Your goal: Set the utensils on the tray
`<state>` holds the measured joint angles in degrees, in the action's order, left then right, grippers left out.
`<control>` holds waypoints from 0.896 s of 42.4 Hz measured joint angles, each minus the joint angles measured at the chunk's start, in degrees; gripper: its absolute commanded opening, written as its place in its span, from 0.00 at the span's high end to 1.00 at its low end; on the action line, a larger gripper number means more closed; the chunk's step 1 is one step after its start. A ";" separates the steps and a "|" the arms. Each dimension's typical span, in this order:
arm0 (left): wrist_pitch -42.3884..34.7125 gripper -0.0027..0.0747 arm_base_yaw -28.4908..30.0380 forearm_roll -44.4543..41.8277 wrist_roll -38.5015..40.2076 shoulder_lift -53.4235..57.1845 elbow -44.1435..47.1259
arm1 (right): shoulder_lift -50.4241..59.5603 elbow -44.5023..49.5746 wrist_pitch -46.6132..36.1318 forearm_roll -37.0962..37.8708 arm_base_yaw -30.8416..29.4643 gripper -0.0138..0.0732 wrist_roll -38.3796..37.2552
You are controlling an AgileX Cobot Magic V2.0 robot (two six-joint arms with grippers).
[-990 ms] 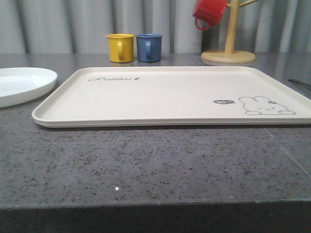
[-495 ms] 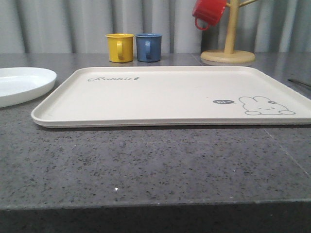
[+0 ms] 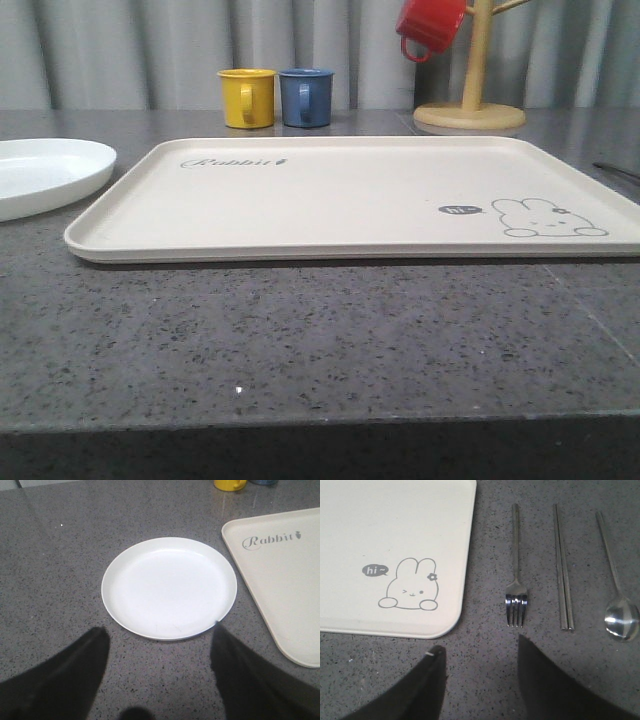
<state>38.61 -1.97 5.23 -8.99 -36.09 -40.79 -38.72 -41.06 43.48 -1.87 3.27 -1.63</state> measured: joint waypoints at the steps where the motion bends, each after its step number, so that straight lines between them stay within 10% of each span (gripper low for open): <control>1: 0.26 0.24 0.00 -0.12 0.00 -0.45 0.00 | 0.00 0.00 0.00 0.00 0.00 0.32 0.00; 25: 4.92 0.25 5.45 -1.58 0.00 -29.63 -11.80 | 0.00 0.00 0.00 0.00 0.00 0.32 0.00; 38: 4.94 0.25 17.70 16.96 -12.32 -42.54 -15.79 | 0.00 0.00 0.00 0.00 0.00 0.32 0.00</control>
<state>43.55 15.73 22.19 -21.30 -78.63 -56.58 -38.72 -41.06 43.48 -1.87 3.27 -1.63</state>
